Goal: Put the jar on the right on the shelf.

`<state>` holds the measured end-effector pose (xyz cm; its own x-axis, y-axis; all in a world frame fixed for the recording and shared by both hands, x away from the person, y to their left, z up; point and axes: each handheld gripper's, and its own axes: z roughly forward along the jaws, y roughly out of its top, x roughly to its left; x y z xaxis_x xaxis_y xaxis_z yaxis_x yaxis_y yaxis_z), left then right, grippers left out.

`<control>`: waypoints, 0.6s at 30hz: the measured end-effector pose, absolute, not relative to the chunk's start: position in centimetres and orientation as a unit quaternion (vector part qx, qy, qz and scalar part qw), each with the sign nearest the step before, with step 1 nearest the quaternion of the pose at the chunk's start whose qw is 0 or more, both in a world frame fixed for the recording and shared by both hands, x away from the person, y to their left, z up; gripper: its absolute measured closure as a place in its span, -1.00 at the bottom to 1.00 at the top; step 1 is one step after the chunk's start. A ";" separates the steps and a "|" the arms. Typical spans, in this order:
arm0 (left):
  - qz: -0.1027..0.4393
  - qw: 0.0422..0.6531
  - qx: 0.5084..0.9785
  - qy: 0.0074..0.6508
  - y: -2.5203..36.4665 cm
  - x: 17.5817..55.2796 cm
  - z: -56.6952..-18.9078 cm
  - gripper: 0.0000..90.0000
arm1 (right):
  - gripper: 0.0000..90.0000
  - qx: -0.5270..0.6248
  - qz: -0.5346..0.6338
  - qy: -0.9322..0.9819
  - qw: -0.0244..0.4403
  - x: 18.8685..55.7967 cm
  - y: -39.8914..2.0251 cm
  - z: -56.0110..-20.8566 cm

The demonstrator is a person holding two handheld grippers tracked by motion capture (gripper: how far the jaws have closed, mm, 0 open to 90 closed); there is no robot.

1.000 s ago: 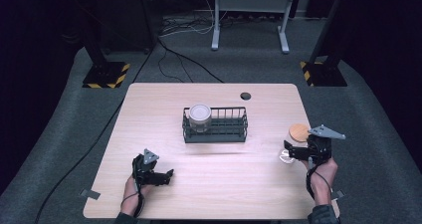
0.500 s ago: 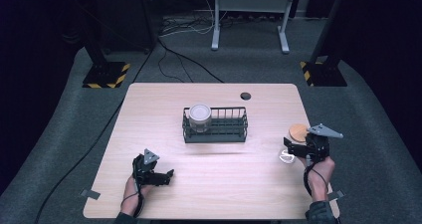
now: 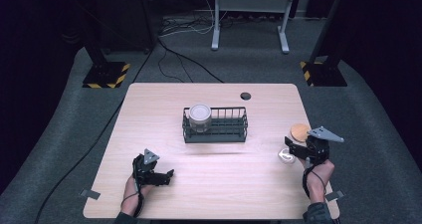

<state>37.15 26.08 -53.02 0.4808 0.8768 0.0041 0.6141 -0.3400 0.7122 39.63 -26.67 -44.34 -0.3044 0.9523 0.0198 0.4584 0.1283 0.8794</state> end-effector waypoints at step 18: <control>0.198 0.332 0.793 0.471 26.1 37.2 -53.0 -0.99 | -0.45 0.478 0.432 0.705 0.295 38.6 -24.5 -41.4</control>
<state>37.16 26.08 -53.03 0.4773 0.8787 0.0017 0.6159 -0.3359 0.7127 38.65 -24.51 -41.35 -0.3686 0.9296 -0.0024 0.4203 0.1689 0.8915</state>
